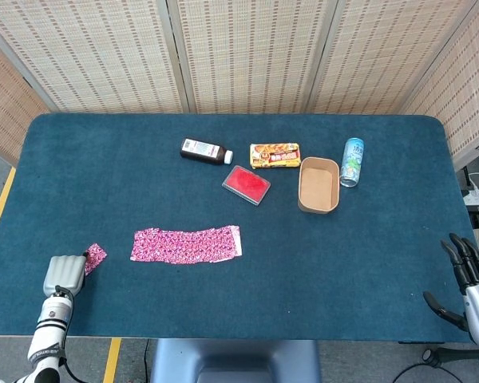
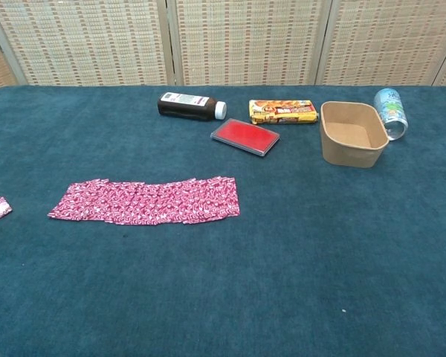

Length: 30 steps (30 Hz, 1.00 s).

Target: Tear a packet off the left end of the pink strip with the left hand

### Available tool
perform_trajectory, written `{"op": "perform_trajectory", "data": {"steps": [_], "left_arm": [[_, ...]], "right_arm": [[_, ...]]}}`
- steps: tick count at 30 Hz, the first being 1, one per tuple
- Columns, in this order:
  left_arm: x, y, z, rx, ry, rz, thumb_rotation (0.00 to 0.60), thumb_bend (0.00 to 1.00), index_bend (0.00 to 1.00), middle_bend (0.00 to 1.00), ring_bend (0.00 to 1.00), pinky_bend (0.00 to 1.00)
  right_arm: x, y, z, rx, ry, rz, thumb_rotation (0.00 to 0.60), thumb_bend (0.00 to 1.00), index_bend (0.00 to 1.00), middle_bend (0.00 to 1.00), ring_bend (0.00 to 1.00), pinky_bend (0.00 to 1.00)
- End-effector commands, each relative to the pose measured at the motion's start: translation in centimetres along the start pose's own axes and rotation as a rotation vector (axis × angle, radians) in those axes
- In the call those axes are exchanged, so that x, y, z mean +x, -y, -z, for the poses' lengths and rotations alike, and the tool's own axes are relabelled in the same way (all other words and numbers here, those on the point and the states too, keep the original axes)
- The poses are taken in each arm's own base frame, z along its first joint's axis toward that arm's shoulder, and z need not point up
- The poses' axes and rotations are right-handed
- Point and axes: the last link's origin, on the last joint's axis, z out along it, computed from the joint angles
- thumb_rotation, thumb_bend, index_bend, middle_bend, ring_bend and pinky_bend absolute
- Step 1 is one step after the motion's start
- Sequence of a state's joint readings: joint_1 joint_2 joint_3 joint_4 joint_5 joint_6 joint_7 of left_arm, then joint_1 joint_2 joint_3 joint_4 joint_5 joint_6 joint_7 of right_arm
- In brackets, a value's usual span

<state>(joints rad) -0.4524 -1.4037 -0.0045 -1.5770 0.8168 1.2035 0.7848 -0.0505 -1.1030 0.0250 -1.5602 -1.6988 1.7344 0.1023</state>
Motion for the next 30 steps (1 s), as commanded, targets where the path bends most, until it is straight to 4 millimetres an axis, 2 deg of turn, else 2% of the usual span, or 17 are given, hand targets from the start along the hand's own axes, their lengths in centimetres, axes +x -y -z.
{"op": "perform_trajectory", "data": {"steps": [1,4,9,16,23,30], "left_arm": [[0.7,-1.5,0.6,-0.133,-0.112,0.08,0.6,0.84,0.08,0.76,0.75,0.67],[0.6,-2.9,1.2,-0.26,-0.125,0.14,0.6,0.84,0.03,0.77,0.75,0.67],[0.4,-4.5,0.9,-0.339,-0.111,0.134,0.6,0.84,0.0,0.77,0.75,0.67],[-0.2,-6.1,0.7,-0.401,-0.053,0.108,0.6,0.84,0.11,0.77,0.75,0.67],[-0.4,-6.9,0.5,-0.415,-0.039,0.091,0.6,0.84,0.14,0.77,0.75,0.67],[-0.5,-6.5,0.2,-0.391,-0.031,0.084,0.6,0.84,0.15,0.77,0.75,0.67]], "right_arm": [[0.0,0.0,0.0,0.001,0.001,0.0,0.6,0.13,0.0,0.0,0.0,0.28],[0.0,0.0,0.0,0.002,0.003,0.0,0.6,0.13,0.0,0.0,0.0,0.28],[-0.1,0.0,0.0,0.002,0.008,0.001,0.6,0.13,0.0,0.0,0.0,0.28],[0.1,-0.1,-0.1,-0.001,0.0,-0.004,0.6,0.13,0.0,0.0,0.0,0.28],[0.1,-0.1,-0.1,-0.001,0.004,-0.004,0.6,0.13,0.0,0.0,0.0,0.28],[0.1,-0.1,-0.1,-0.002,0.005,-0.004,0.6,0.13,0.0,0.0,0.0,0.28]]}}
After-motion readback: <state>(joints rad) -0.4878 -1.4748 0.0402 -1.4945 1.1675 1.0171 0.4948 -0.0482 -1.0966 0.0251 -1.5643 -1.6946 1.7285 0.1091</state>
